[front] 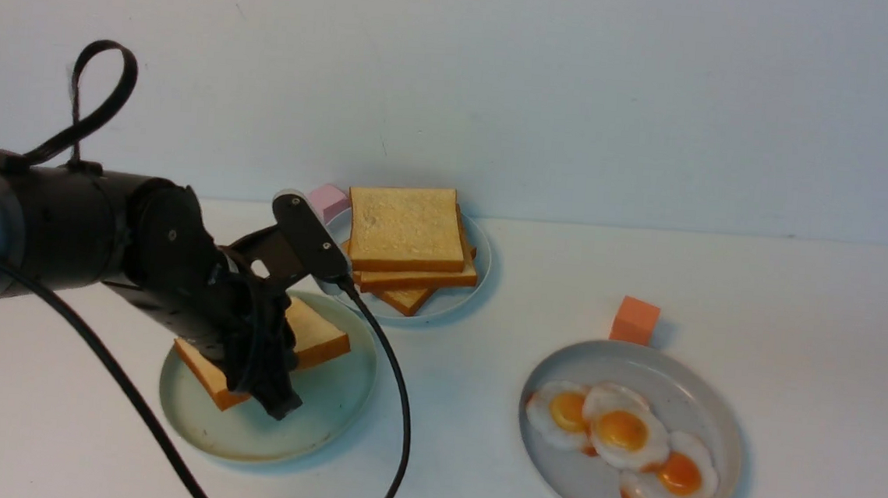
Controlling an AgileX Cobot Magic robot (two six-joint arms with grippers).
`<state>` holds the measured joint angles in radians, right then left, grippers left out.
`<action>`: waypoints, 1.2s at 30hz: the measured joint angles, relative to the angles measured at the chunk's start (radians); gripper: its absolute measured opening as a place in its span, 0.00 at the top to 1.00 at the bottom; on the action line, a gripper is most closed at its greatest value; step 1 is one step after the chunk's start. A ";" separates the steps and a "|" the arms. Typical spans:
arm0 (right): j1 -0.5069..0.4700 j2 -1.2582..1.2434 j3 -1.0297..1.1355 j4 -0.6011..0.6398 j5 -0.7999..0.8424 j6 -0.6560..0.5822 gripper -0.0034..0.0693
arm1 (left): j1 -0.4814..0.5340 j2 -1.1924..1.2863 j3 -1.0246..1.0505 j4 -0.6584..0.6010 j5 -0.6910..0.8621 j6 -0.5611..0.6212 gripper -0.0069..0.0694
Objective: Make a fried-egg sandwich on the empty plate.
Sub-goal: Use the left arm to put a slice of bread into the empty plate in the middle, then use the right arm to grab a fried egg
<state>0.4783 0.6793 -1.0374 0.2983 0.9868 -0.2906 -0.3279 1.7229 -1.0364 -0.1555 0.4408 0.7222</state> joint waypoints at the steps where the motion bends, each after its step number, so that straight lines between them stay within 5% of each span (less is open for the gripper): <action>1: 0.000 0.000 0.000 0.000 0.000 0.000 0.87 | 0.000 0.001 0.000 -0.006 0.000 0.001 0.86; 16: 0.000 0.010 0.000 -0.005 0.007 0.000 0.84 | 0.000 -0.051 0.001 -0.100 0.024 -0.012 0.36; 21: 0.000 0.095 -0.007 -0.049 -0.001 0.001 0.84 | -0.018 -0.261 0.001 -0.205 0.058 -0.137 0.51; 25: 0.000 0.257 -0.008 -0.095 -0.019 0.003 0.84 | -0.050 -0.541 0.006 -0.240 0.164 -0.243 0.85; 27: 0.000 0.335 -0.008 -0.113 -0.029 0.003 0.83 | -0.053 -0.653 0.030 -0.249 0.209 -0.276 0.93; 32: 0.000 0.536 -0.008 -0.147 -0.064 0.033 0.79 | -0.053 -0.928 0.171 -0.252 0.265 -0.346 0.93; 36: -0.001 0.695 -0.008 -0.197 -0.136 0.071 0.65 | -0.053 -1.169 0.315 -0.257 0.270 -0.380 0.93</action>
<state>0.4768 1.3740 -1.0456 0.1011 0.8509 -0.2198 -0.3808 0.5536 -0.7211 -0.4130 0.7104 0.3419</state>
